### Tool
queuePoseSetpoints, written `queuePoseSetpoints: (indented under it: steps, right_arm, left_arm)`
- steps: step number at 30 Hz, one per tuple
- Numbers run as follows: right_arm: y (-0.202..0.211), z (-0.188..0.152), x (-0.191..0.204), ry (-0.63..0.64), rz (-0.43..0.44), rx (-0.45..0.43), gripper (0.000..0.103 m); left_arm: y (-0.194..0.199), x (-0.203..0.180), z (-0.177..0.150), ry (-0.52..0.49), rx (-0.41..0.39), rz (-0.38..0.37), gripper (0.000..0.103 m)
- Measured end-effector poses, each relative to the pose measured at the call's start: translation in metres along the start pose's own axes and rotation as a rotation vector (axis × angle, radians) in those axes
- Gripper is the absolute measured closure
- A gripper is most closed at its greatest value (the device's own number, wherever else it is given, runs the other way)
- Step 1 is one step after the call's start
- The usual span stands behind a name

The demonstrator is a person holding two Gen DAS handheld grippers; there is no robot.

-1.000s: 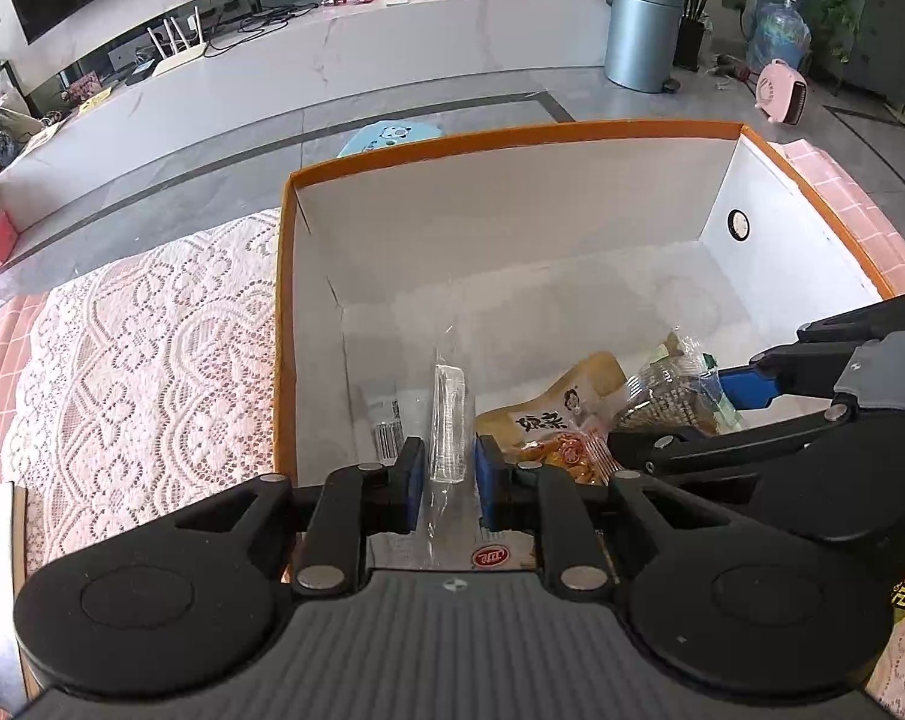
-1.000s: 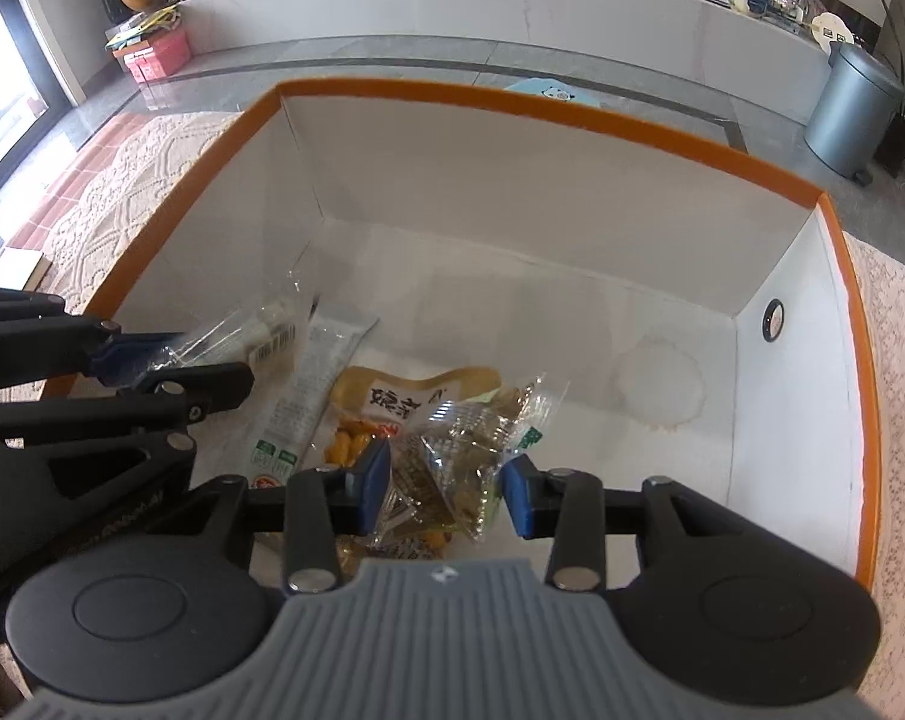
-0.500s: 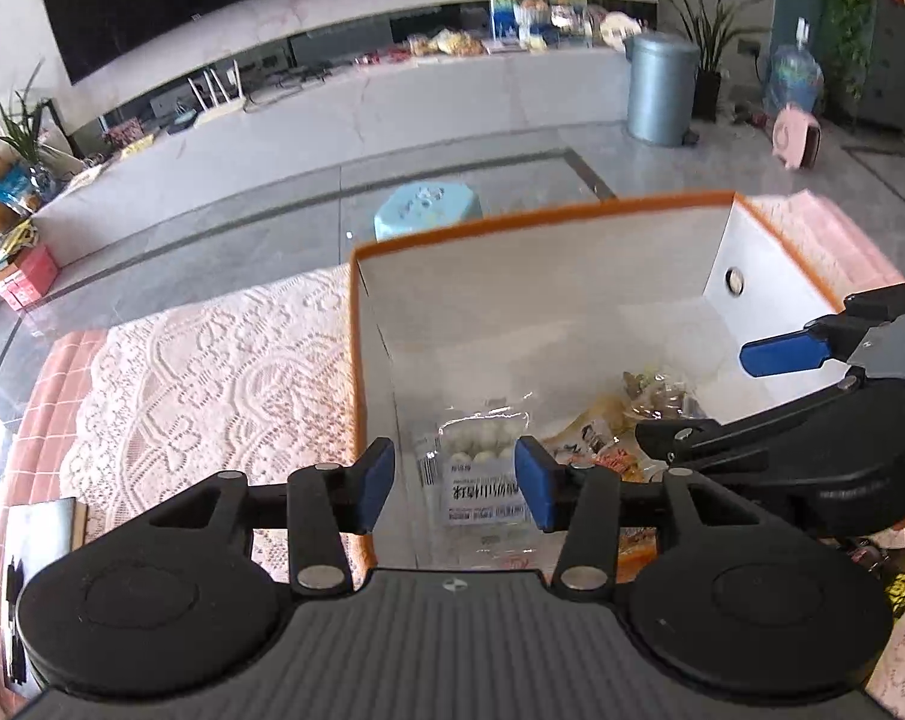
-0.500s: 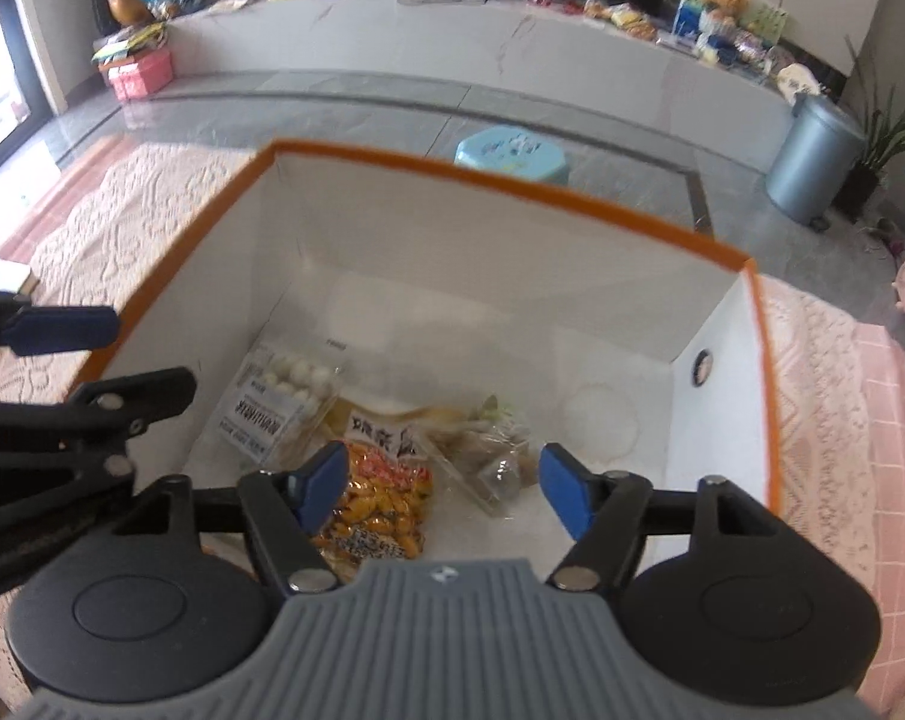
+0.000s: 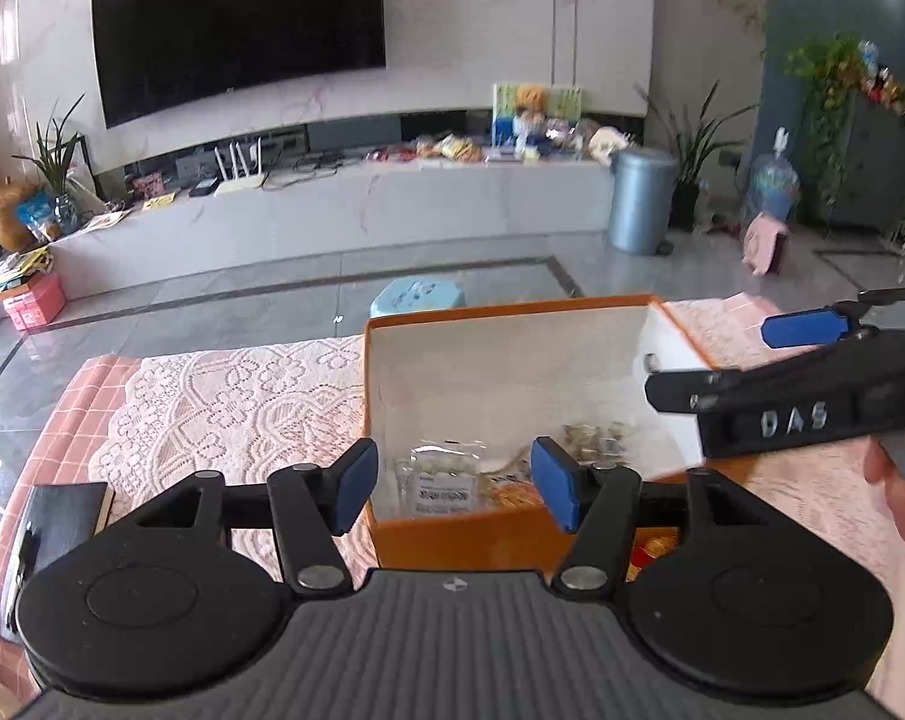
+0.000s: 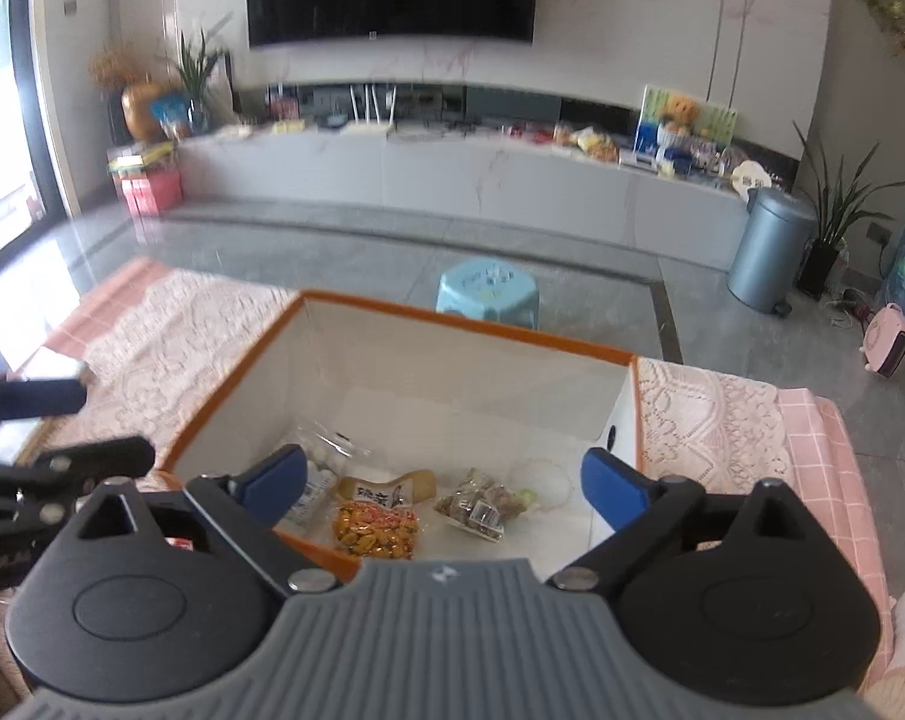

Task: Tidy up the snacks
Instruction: 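Withdraw both grippers from the box back toward the remaining snacks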

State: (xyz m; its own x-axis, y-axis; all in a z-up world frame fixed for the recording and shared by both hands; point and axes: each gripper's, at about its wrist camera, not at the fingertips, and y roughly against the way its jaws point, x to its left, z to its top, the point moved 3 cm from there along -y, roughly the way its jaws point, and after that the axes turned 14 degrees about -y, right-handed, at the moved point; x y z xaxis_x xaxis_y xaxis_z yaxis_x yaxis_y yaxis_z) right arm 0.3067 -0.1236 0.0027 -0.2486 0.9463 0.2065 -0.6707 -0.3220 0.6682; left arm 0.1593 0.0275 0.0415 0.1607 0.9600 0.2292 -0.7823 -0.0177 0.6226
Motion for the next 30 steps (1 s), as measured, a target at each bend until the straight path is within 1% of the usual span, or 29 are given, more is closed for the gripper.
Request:
queuePoseSetpoints:
  steps: [4,7,10,13,17,20,23,26,27,28,30]
  right_arm:
    - [0.038,-0.017,-0.007,-0.036,0.036,-0.057,0.004]
    - [0.064,-0.034,-0.013,-0.059,0.069,-0.098,0.004]
    - [0.083,-0.056,-0.018,-0.084,0.095,-0.133,0.004]
    - [0.094,-0.08,-0.024,-0.121,0.1,-0.137,0.004]
    - [0.099,-0.112,-0.031,-0.149,0.07,-0.141,0.004]
    - [0.097,-0.133,-0.035,-0.125,0.019,-0.162,0.004]
    - [0.091,-0.152,-0.038,-0.096,-0.017,-0.174,0.004]
    - [0.084,-0.169,-0.042,-0.069,-0.043,-0.19,0.004]
    - [0.081,-0.176,-0.043,-0.051,-0.057,-0.192,0.005]
    - [0.077,-0.182,-0.043,-0.033,-0.071,-0.192,0.009]
    - [0.069,-0.191,-0.042,0.011,-0.099,-0.185,0.014]
  left_arm:
    - [0.028,-0.008,-0.014,0.026,-0.038,-0.029,0.029]
    - [0.042,-0.013,-0.026,0.046,-0.047,-0.057,0.029]
    - [0.047,-0.016,-0.038,0.065,-0.039,-0.067,0.029]
    - [0.045,-0.017,-0.054,0.08,-0.02,-0.078,0.029]
    - [0.041,-0.021,-0.073,0.094,0.003,-0.108,0.028]
    - [0.037,-0.024,-0.084,0.103,0.01,-0.125,0.028]
    - [0.037,-0.029,-0.096,0.107,-0.006,-0.125,0.027]
    - [0.031,-0.03,-0.11,0.129,-0.017,-0.146,0.027]
    - [0.028,-0.03,-0.115,0.144,-0.011,-0.15,0.027]
    - [0.024,-0.031,-0.119,0.15,-0.006,-0.152,0.027]
    - [0.017,-0.033,-0.126,0.144,0.012,-0.15,0.027]
